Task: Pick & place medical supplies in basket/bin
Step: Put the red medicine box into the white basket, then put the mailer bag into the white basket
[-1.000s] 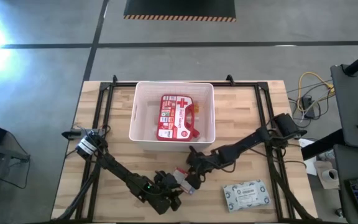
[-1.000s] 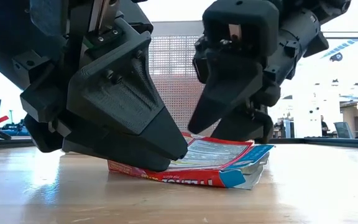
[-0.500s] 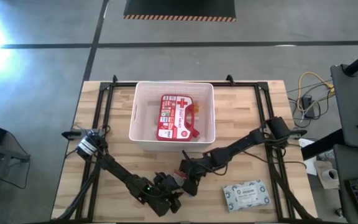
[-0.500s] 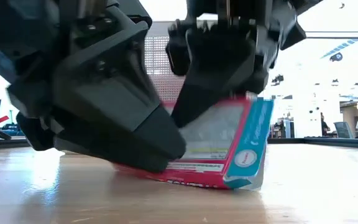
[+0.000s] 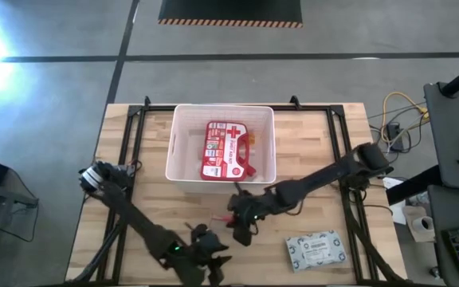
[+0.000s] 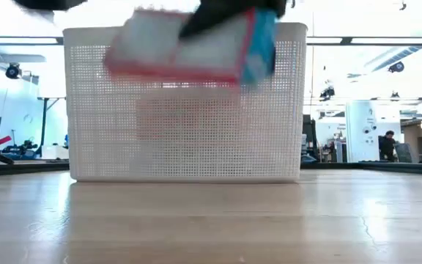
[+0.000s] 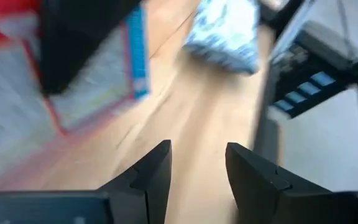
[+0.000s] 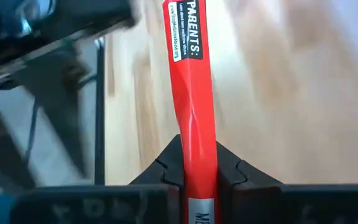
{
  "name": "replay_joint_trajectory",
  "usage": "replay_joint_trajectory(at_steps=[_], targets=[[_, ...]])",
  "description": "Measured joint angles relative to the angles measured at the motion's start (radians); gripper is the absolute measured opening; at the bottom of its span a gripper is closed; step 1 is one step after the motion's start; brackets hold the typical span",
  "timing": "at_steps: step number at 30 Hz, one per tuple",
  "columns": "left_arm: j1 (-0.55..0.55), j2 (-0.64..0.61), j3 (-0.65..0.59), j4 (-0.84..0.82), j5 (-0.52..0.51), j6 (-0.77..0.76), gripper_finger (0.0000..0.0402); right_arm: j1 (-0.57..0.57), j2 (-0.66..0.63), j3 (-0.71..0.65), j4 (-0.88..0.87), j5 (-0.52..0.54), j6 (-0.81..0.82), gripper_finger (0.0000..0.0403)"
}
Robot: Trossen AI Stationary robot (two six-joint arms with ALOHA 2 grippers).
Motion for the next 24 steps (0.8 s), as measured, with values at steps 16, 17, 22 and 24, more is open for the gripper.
replay_joint_trajectory(at_steps=[16, 17, 22, 24], targets=[[-0.106, -0.028, 0.193, -0.246, -0.295, -0.040, 0.0134, -0.219, -0.247, 0.202, -0.157, 0.592, -0.442, 0.0037], [-0.106, -0.028, 0.188, -0.240, -0.300, -0.048, 0.0134, -0.257, -0.243, 0.206, -0.185, 0.555, -0.445, 0.0040], [-0.104, -0.028, 0.164, -0.241, -0.303, -0.084, 0.0134, -0.357, -0.222, 0.244, -0.456, 0.448, -0.367, 0.0099], [-0.104, -0.028, 0.154, -0.238, -0.305, -0.084, 0.0134, -0.357, -0.227, 0.246, -0.512, 0.470, -0.361, 0.0136]])
